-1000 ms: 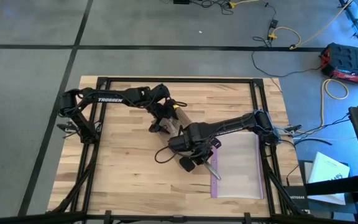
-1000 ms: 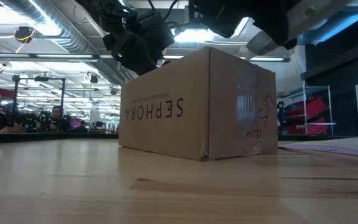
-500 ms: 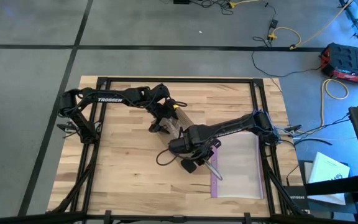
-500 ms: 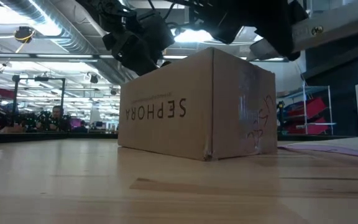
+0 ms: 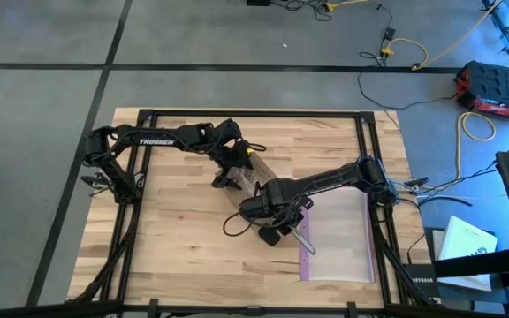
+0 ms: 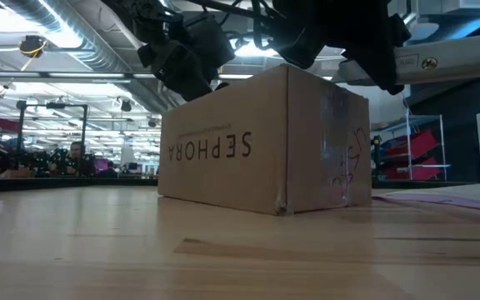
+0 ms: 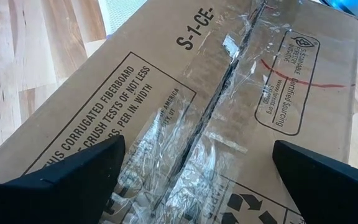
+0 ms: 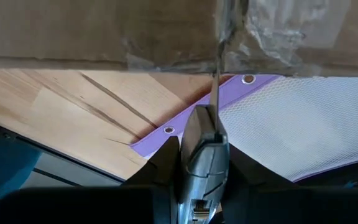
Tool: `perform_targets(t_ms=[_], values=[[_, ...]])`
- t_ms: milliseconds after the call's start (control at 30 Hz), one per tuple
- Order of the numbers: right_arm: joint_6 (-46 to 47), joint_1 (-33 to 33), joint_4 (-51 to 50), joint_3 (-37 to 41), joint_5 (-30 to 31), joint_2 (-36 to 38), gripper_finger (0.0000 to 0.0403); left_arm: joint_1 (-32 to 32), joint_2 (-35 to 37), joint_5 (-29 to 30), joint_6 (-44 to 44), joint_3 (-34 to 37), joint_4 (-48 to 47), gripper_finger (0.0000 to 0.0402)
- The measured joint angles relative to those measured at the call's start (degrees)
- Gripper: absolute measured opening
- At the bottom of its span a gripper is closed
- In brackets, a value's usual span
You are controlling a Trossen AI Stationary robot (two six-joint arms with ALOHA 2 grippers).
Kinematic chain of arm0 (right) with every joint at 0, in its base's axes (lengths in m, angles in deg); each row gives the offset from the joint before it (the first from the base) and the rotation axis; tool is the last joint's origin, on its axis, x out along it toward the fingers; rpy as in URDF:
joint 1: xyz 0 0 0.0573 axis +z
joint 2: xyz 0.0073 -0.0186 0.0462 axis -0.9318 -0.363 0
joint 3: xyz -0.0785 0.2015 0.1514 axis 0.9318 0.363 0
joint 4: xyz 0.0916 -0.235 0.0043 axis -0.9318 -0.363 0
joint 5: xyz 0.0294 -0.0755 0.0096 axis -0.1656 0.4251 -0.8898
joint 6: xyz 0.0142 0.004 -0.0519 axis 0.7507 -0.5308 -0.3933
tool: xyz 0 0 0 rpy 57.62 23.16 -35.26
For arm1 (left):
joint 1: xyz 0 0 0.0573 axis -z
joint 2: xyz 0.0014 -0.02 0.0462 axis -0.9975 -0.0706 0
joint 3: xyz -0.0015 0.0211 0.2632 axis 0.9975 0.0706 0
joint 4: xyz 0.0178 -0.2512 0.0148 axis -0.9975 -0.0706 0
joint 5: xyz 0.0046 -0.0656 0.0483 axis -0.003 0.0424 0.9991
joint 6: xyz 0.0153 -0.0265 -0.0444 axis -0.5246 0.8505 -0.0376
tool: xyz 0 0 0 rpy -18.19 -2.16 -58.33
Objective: Unpack boxes
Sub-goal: Open the cardboard box using the cutter
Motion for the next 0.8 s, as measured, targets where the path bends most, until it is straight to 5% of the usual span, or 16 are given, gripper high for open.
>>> perform_targets(t_ms=[800], values=[[-7.3,-3.0,0.9,0.4,-2.1,-0.9,0.0057,0.3,-0.1,-0.1,1.1,0.0,1.4,0.04]])
